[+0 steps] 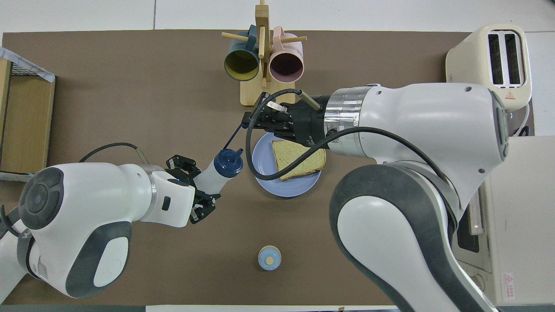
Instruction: Put bread on plate and add seasoning
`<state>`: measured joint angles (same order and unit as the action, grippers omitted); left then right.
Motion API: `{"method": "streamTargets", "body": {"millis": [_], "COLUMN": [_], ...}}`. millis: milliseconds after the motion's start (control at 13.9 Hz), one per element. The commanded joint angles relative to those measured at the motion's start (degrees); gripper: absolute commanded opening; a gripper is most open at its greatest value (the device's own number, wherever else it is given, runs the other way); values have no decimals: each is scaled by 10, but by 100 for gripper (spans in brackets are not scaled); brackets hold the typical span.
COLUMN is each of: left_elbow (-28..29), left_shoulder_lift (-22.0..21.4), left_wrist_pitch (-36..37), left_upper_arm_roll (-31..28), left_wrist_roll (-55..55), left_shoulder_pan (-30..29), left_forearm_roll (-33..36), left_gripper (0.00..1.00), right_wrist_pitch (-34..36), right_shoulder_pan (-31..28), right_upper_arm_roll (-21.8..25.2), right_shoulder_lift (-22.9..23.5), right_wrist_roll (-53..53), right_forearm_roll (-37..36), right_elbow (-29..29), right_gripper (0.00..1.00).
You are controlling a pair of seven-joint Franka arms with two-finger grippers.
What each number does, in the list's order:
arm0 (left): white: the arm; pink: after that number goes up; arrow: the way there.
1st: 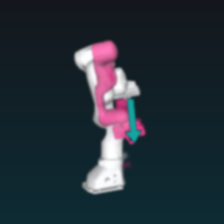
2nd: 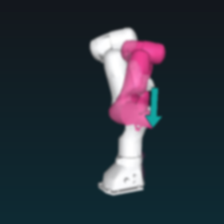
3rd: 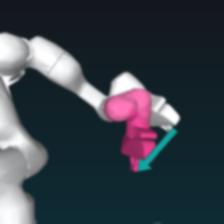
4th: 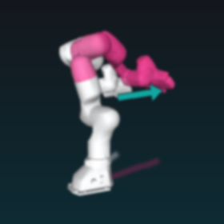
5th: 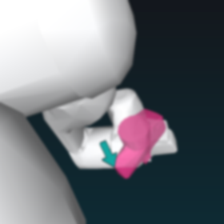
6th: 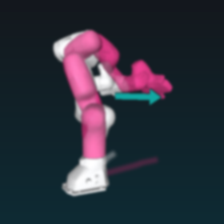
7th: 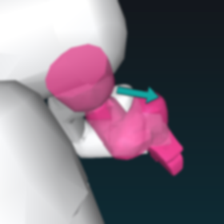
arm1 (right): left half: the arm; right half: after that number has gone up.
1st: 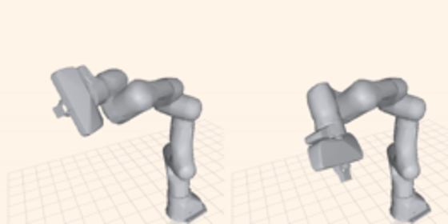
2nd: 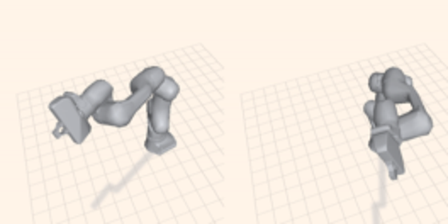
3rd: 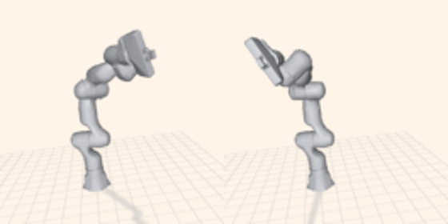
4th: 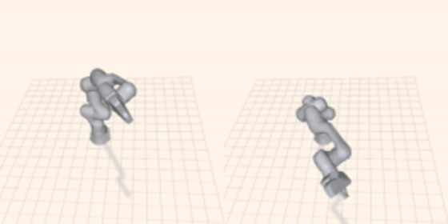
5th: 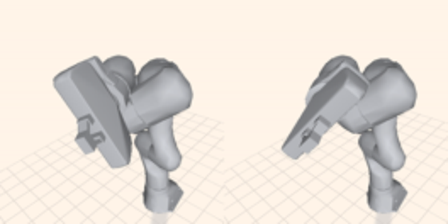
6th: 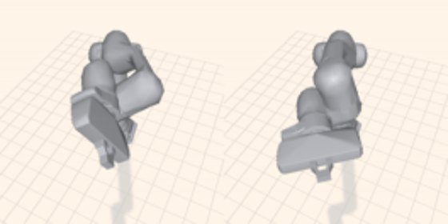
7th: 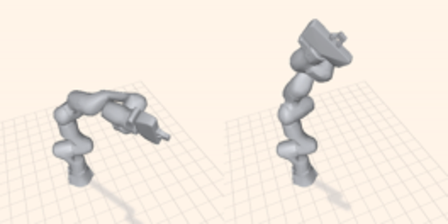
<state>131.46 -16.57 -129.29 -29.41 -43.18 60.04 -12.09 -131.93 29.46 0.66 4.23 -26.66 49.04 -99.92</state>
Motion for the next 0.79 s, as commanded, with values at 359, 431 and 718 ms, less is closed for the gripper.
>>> {"method": "streamTargets", "body": {"millis": [359, 431, 718], "left_elbow": [10, 1, -76], "left_shoulder_lift": [-8, -1, 62], "left_wrist_pitch": [8, 9, 77], "left_upper_arm_roll": [-4, 2, 18], "left_wrist_roll": [-9, -8, 40], "left_shoulder_pan": [9, 9, 9], "left_forearm_roll": [0, 7, 117], "left_gripper": [0, 0, 0], "right_wrist_pitch": [56, 81, 230], "right_shoulder_pan": [-42, -63, -199], "right_upper_arm_roll": [1, 0, 4], "right_shoulder_lift": [-20, -19, -14], "right_wrist_roll": [1, 22, 213], "right_forearm_roll": [-218, -271, -361], "right_elbow": [-23, -17, 28], "right_gripper": [100, 100, 100]}}
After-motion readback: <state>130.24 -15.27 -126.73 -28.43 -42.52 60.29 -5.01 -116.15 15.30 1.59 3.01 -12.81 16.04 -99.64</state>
